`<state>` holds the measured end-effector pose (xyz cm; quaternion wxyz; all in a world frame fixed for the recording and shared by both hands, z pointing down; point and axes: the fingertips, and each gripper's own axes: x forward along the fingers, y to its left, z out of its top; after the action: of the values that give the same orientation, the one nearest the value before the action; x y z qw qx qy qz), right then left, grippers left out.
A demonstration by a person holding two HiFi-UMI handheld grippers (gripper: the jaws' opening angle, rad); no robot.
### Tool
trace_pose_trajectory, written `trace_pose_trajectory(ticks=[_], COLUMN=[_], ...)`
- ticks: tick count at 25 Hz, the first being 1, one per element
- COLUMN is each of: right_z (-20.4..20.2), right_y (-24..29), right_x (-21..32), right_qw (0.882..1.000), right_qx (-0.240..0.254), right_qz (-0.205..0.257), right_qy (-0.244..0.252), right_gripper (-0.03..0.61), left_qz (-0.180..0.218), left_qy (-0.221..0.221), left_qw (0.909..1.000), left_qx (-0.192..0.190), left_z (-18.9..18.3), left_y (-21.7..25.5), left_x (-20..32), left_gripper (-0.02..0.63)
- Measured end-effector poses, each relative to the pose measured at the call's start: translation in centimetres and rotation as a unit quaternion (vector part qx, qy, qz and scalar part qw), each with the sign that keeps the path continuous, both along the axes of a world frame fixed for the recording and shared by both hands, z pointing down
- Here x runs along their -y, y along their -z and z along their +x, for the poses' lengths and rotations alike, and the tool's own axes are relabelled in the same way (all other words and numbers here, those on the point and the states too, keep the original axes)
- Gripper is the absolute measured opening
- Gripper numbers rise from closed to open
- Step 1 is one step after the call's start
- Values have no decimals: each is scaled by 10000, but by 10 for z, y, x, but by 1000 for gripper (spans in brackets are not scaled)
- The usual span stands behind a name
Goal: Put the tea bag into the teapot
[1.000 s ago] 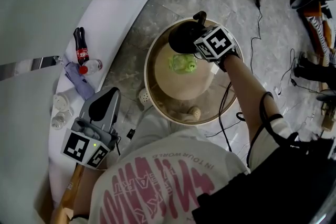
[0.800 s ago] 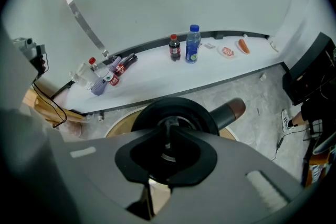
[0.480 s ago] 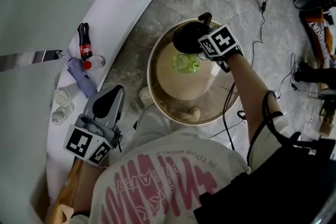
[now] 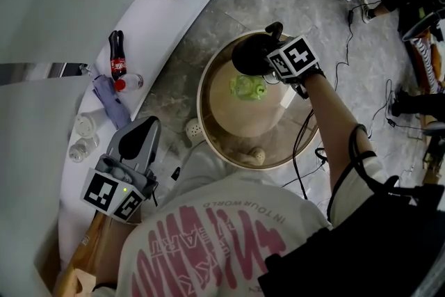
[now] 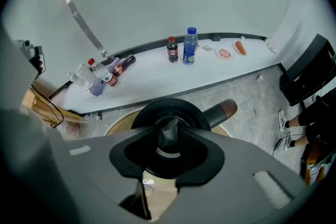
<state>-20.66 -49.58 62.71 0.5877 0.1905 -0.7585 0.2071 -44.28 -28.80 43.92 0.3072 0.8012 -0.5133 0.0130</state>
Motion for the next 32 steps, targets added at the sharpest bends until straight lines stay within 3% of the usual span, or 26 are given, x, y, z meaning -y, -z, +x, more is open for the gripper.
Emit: trace_pose_trajectory(ticks=[9, 11, 13, 16, 20, 22, 24, 28, 29, 30, 32], right_z=[1, 2, 2, 2, 14, 26, 43, 95, 109, 123, 147], right_y=[25, 38, 56, 91, 140, 173, 210, 281, 295, 307, 324], right_x=[1, 1, -3, -9, -37, -57, -78, -120, -129, -139, -156], right_qw=[9982, 9956, 9895, 9683, 9228, 8889, 8421, 7316, 7130, 7043, 7109], right_qx=[445, 701, 1138, 2093, 3406, 4158, 4973, 6382, 6588, 6700, 6708], right_qz=[226, 356, 418, 449, 418, 474, 382, -282, -361, -364, -246], right_qy=[-322, -517, -789, -1287, -1753, -1866, -2054, -2380, -2372, -2318, -2099], right_gripper=[158, 127, 30, 6, 6, 6, 6, 2, 3, 3, 5], left_qz=[129, 155, 173, 234, 410, 520, 633, 929, 1023, 1123, 1288], left_qy=[-32, -35, -50, -92, -101, -88, -35, 168, 168, 136, 29], left_qw=[9999, 9999, 9998, 9996, 9990, 9985, 9976, 9949, 9940, 9930, 9912], left_qx=[29, 47, 65, 102, 121, 160, 267, 358, 349, 338, 317], left_z=[11, 16, 23, 39, 75, 95, 112, 151, 166, 182, 217], left_y=[12, 15, 19, 27, 46, 56, 67, 98, 106, 114, 127], left_x=[-3, -5, -6, -6, -9, -13, -16, -21, -24, -27, -36], left_gripper=[15, 15, 15, 15, 15, 15, 15, 15, 15, 15, 15])
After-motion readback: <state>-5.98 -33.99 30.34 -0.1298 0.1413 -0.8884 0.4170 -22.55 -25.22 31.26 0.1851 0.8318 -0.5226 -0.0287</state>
